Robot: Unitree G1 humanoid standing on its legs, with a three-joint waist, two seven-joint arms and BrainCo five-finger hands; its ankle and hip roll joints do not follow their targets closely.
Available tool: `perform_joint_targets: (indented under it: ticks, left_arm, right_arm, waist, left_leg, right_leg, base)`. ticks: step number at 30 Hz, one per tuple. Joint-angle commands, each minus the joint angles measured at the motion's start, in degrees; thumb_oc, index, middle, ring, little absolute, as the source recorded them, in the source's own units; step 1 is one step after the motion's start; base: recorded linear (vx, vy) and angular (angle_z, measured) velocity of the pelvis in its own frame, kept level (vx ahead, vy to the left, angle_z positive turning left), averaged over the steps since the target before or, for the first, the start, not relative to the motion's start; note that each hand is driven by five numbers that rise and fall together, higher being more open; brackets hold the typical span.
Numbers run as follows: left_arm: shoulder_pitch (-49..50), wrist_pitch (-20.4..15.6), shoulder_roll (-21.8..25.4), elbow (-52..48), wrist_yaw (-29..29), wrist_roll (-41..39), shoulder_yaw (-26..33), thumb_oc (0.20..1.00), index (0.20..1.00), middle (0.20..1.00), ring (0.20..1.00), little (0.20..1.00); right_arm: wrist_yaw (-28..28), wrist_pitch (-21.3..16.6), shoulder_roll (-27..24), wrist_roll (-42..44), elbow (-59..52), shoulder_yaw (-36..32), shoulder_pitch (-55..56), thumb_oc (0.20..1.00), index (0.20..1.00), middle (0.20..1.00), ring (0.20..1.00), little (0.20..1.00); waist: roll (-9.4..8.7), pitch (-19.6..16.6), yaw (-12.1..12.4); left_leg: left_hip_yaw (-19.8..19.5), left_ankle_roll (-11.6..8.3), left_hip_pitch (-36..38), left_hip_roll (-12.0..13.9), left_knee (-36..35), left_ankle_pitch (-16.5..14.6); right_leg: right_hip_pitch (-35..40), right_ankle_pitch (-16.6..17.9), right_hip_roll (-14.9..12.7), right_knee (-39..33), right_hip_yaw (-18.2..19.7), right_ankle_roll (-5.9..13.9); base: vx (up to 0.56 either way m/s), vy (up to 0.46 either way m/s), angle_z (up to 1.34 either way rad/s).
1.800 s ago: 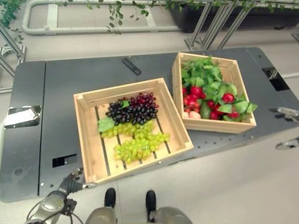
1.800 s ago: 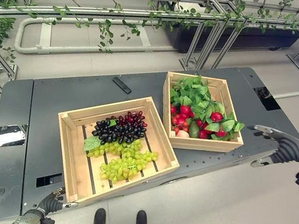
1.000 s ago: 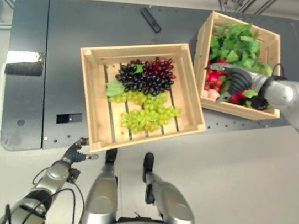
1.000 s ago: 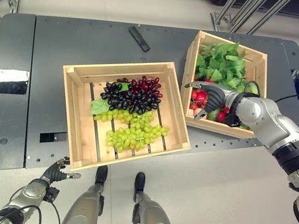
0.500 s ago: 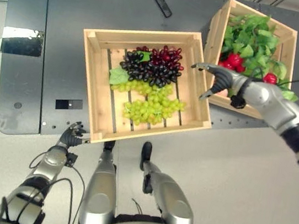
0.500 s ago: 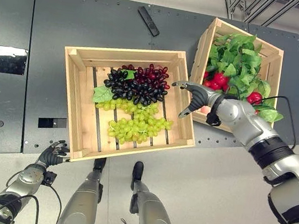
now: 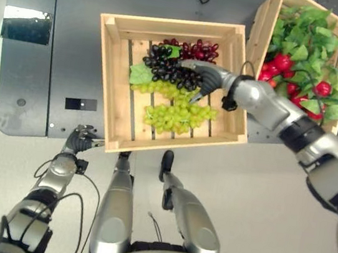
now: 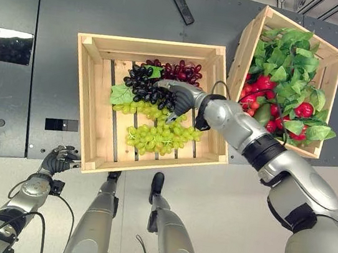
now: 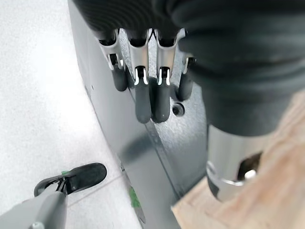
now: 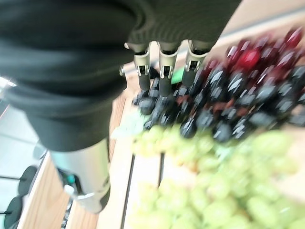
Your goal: Pick up the fruits from the basket on one side to the basket on the other side
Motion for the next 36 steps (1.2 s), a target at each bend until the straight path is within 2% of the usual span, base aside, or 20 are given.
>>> perform_joint_targets:
  ticks: [1, 8, 14, 31, 36]
  left_arm:
    - [1.02, 1.95, -0.07, 2.1, 0.25, -0.36, -1.92, 1.0, 1.0, 1.0, 1.0, 1.0]
    - [-1.52, 2.05, -0.74, 3.23, 1.78, -1.62, -3.64, 1.0, 1.0, 1.0, 1.0, 1.0]
    - [-2.64, 2.19, -0.82, 3.39, 2.59, -1.82, -3.92, 1.0, 1.0, 1.0, 1.0, 1.0]
    - [-3.42, 2.15, -1.5, 3.36, 3.76, -1.28, -4.52, 1.0, 1.0, 1.0, 1.0, 1.0]
    - [-3.44, 2.18, -1.31, 3.22, 3.63, -0.96, -3.92, 1.0, 1.0, 1.0, 1.0, 1.0]
  right_arm:
    - [-1.52, -0.4, 0.53, -2.16, 1.29, -1.71, -1.43, 1.0, 1.0, 1.0, 1.0, 1.0]
    - [-4.0, 0.26, 5.87, -5.64, 8.77, -1.38, -1.79, 1.0, 1.0, 1.0, 1.0, 1.0]
    - [-3.27, 0.65, 7.26, -7.16, 8.92, -0.69, -0.64, 1.0, 1.0, 1.0, 1.0, 1.0]
    - [-2.31, 0.85, 6.64, -9.85, 6.01, -1.1, 2.53, 1.0, 1.0, 1.0, 1.0, 1.0]
    - [-1.11, 0.59, 4.47, -10.12, 1.72, -1.11, 3.33, 1.0, 1.0, 1.0, 1.0, 1.0]
  waist:
    - [-4.34, 1.1, 1.34]
    - [-3.29, 1.1, 1.09]
    - [-2.96, 1.1, 0.45]
    - [-2.66, 1.1, -0.25]
    - [-3.09, 1.1, -0.68]
  left_leg:
    - [-1.37, -1.76, -2.01, 2.04, 3.05, -0.6]
    - [-2.81, -1.64, -6.91, 1.48, 4.05, -0.04]
    - [-3.49, -1.63, -9.35, 1.0, 4.15, 0.32]
    - [-4.19, -1.41, -11.06, 0.5, 4.97, -0.19]
    - [-3.95, -1.38, -10.35, 0.56, 4.69, -0.31]
  right_leg:
    - [-5.43, -3.53, -3.27, 10.53, 0.24, 6.11]
    - [-9.91, -3.63, -3.29, 12.04, -0.53, 6.04]
    - [-12.08, -3.77, -3.45, 12.45, -1.15, 5.95]
    - [-13.59, -4.24, -3.85, 13.18, -1.41, 6.05]
    - [-12.88, -4.24, -3.96, 12.8, -1.31, 6.21]
  base:
    - [0.0, 0.0, 0.0]
    - [-0.01, -0.003, 0.05]
    - [0.0, -0.003, 0.1]
    - [0.01, 0.002, 0.02]
    - [0.0, 0.0, 0.0]
